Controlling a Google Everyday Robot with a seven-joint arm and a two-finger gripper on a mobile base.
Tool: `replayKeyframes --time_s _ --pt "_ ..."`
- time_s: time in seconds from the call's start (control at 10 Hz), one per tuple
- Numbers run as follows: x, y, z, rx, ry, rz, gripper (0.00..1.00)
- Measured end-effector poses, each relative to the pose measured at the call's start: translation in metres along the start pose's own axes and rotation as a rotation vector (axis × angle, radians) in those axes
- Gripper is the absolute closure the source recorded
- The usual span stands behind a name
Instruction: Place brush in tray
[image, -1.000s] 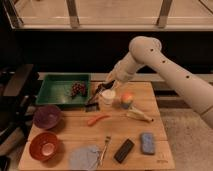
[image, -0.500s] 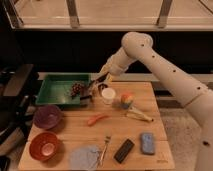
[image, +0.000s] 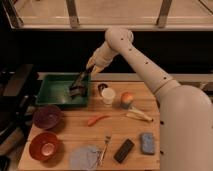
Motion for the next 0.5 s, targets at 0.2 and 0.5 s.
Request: replayKeyframes --time_s 0.2,0.5 --pt "0.007 -0.013 0.029 0.005 -0.021 0.005 0.88" --pt "0.013 -0.015 0.06 0.002 -0.065 0.019 0.57"
